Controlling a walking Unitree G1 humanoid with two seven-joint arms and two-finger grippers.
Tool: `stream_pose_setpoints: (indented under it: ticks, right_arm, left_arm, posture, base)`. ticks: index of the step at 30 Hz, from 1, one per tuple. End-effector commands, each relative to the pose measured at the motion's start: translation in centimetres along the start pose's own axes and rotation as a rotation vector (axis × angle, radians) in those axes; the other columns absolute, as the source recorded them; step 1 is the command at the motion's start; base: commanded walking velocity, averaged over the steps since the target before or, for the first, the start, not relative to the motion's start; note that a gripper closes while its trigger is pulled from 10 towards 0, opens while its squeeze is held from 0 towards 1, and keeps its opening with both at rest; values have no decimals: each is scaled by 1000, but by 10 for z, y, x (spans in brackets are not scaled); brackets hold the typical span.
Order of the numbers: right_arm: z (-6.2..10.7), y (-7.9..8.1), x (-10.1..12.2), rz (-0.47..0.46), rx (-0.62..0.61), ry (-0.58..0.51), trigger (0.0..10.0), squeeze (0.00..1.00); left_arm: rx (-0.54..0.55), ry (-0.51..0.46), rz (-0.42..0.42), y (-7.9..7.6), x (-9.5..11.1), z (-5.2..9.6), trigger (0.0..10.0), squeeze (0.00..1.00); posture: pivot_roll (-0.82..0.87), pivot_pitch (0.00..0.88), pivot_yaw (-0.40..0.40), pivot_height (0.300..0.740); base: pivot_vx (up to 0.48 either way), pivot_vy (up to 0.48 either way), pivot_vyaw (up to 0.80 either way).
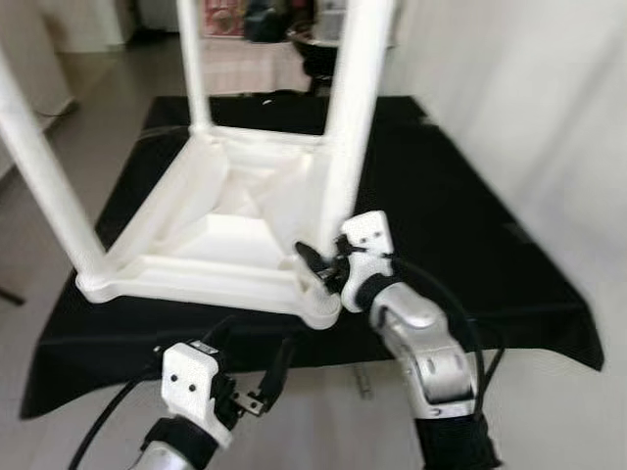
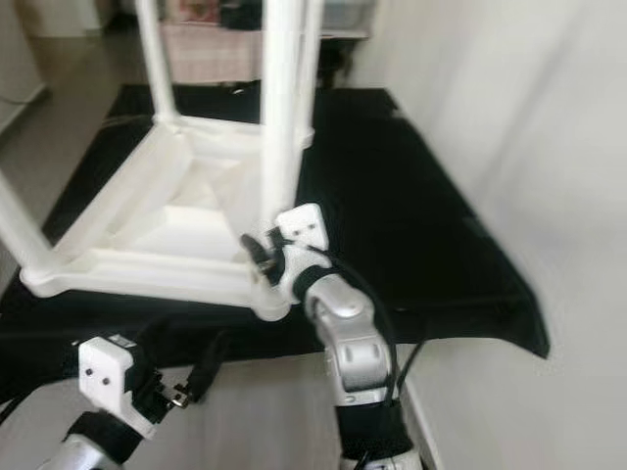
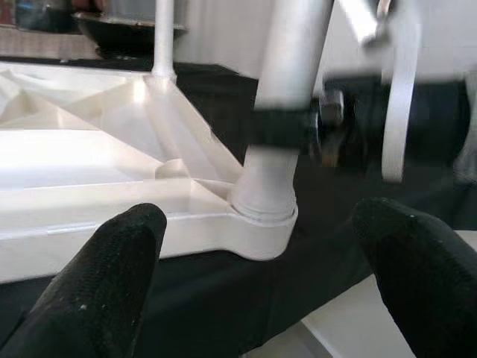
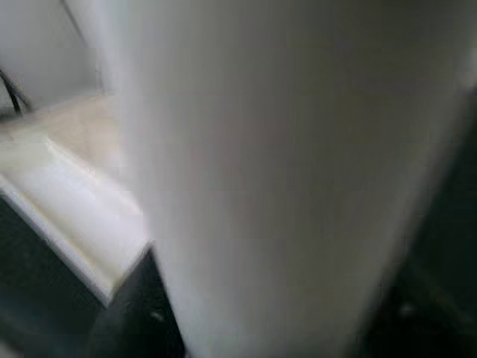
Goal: Building children table
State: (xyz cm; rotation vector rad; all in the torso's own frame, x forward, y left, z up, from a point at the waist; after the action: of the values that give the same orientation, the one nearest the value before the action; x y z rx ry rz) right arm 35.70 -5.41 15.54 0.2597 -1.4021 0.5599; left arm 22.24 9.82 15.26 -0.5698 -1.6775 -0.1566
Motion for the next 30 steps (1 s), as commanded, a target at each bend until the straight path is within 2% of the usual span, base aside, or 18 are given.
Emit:
stream_pose_setpoints:
  ticks: [1,3,4,5,8,10,11,12,13,14,18,22,23,24,30]
  right_arm:
    - [-1,0,-8,-23,12,39,10000,1000]
    - [-2,3,-5,-34,37,28,10000,1000]
    - [-5,12,10,-13,188,-51,10000,1000]
    - [-5,12,10,-13,188,-51,10000,1000]
    - [-2,18,27,100,451,-149,10000,1000]
    - [-2,18,27,100,451,-149,10000,1000]
    - [4,23,33,176,620,-176,10000,341]
    - [4,23,33,176,620,-176,10000,341]
    - [7,24,36,204,682,-187,10000,0]
    - [7,24,36,204,682,-187,10000,0]
    - [10,24,45,245,817,-206,10000,0]
    - [5,20,58,215,869,-227,10000,0]
    - [3,18,61,209,871,-235,3725,0]
    - [1,16,62,203,873,-238,0,0]
    - [1,15,63,205,889,-242,0,0]
  left_arm:
    - [13,21,-4,2,-6,2,10000,0]
    - [12,22,-3,2,-6,1,10000,0]
    - [8,22,0,1,-6,1,10000,0]
    - [8,22,0,1,-6,1,10000,0]
    - [3,21,4,0,-6,0,10000,0]
    - [3,21,4,0,-6,0,10000,0]
    - [4,19,5,-1,-6,0,10000,0]
    - [4,19,5,-1,-6,0,10000,0]
    - [5,17,4,-1,-6,0,10000,0]
    - [5,17,4,-1,-6,0,10000,0]
    - [9,15,3,-2,-5,1,10000,0]
    - [11,16,3,-4,-5,2,10000,0]
    - [11,17,4,-4,-5,3,10000,0]
    - [11,18,5,-5,-5,3,10000,0]
    - [10,19,6,-6,-5,3,10000,0]
  posture:
    - [34,116,-53,740]
    - [34,116,-53,740]
    - [29,116,-49,740]
    - [29,116,-49,740]
    - [38,117,-54,740]
    - [38,117,-54,740]
    - [47,120,-59,740]
    - [47,120,-59,740]
    - [51,122,-60,740]
    - [51,122,-60,740]
    - [63,129,-60,740]
    - [68,139,-55,740]
    - [69,141,-54,740]
    - [69,142,-53,740]
    - [70,143,-53,740]
  base:
    - [0,0,0]
    - [0,0,0]
    - [0,0,0]
    - [0,0,0]
    - [0,0,0]
    - [0,0,0]
    - [0,0,0]
    - [0,0,0]
    - [0,0,0]
    - [0,0,0]
    - [0,0,0]
    - [0,0,0]
    - [0,0,0]
    - [0,0,0]
    - [0,0,0]
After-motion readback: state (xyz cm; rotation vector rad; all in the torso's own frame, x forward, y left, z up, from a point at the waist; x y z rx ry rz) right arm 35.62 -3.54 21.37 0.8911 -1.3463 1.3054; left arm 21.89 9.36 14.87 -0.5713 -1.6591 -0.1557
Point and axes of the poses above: a point about 5 cm out from each wrist's last joint towards the gripper, its own z axis pointing back from the gripper into the wrist, its own x axis along the axis of the wrist's last joint, y = z × x, the point moved 5 cm from there along -z, pointing out of the wrist towards the gripper, and after that the axes turned 7 degrees about z, right-handed, at the moved point
